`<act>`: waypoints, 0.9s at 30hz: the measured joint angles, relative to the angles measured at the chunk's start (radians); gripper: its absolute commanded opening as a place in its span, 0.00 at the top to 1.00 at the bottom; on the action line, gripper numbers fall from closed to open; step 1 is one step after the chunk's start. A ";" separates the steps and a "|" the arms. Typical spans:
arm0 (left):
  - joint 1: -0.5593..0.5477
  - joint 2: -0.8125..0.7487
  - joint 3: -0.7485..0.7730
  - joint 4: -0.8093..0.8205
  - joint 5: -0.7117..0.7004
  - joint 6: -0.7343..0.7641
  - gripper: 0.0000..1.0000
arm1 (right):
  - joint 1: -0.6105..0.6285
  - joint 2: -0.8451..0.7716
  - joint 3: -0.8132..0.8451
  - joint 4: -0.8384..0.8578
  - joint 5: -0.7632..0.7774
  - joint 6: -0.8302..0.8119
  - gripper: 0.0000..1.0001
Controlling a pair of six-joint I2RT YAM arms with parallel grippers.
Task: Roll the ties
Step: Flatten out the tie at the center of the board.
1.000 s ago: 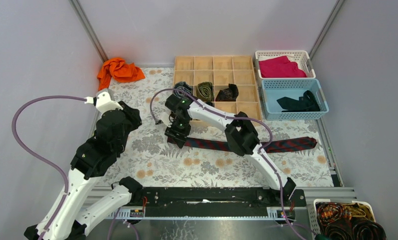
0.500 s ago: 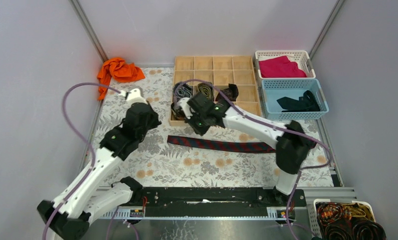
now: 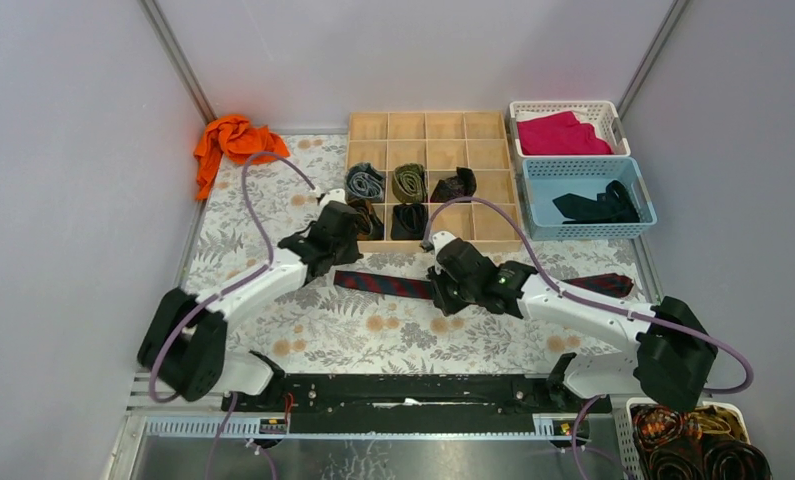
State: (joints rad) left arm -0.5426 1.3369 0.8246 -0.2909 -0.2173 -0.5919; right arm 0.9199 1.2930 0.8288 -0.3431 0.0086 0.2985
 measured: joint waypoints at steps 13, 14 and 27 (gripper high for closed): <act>-0.001 0.310 0.024 0.065 -0.019 -0.022 1.00 | 0.017 -0.105 -0.153 0.092 -0.002 0.076 1.00; -0.001 0.317 0.030 0.075 -0.026 -0.024 1.00 | 0.017 -0.116 -0.159 0.097 -0.002 0.077 1.00; -0.206 0.306 -0.019 0.106 -0.190 -0.151 1.00 | 0.018 -0.064 -0.172 0.117 0.058 0.085 1.00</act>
State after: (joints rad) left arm -0.7483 1.6428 0.8051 -0.1844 -0.4072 -0.7425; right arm 0.9382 1.2293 0.6567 -0.2256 0.0666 0.3840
